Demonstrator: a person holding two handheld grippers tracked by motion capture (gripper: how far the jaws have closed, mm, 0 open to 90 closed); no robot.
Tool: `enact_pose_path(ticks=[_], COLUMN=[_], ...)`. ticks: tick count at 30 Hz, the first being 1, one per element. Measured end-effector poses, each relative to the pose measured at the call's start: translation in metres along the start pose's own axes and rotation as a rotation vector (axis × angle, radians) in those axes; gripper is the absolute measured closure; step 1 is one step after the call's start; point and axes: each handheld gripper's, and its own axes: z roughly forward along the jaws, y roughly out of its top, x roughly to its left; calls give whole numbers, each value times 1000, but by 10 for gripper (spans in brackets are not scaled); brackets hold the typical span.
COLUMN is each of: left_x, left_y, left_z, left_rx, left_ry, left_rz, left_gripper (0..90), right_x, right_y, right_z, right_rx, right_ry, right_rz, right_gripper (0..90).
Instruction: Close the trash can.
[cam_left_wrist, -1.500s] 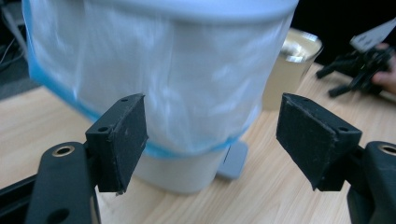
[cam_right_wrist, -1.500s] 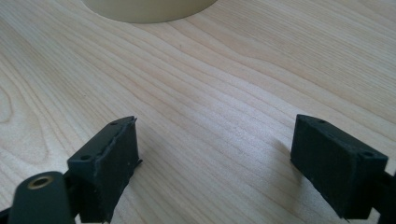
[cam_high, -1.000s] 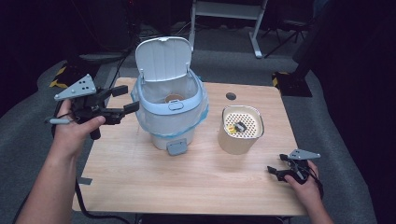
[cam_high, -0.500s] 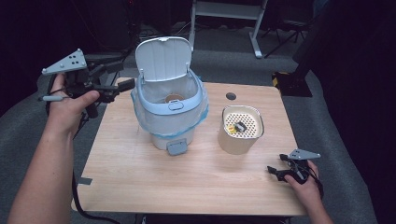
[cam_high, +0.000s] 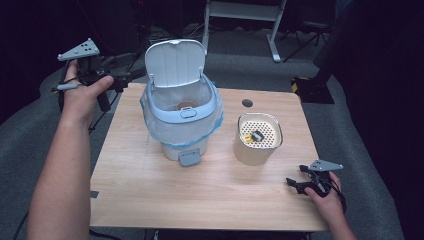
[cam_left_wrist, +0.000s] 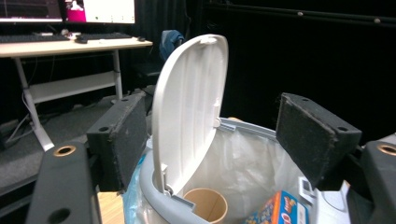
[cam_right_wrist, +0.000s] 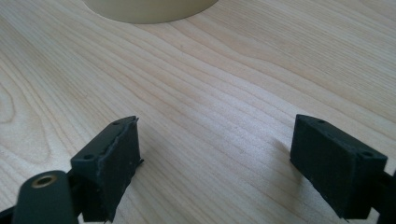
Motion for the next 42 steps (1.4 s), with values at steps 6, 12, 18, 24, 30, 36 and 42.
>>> enact_pose_path(ticks=[6,12,18,24,30,36,42], left_x=[4,7,8,7,6,2,-10], left_y=[-3,-7,-11,-12,-12,-18,-20], left_z=[17,32,38,36,32,29,27], left_rx=[13,3,43,31,43,53,64], left_ry=[6,-6,-10,-20,-41,-81,-150], left_rz=[-1,6,9,5,20,34,39], left_gripper=[268,285,291,303,342,358,368], right_x=[0,0,0,0,0,0,0], right_y=[0,0,0,0,0,0,0], right_z=[0,0,0,0,0,0,0], right_rx=[-1,-2,-2,-2,-1,-2,-2], right_ry=[1,3,4,3,4,3,3], right_rz=[-1,-1,-1,0,0,-1,-1], right_gripper=[159,161,161,161,161,161,161])
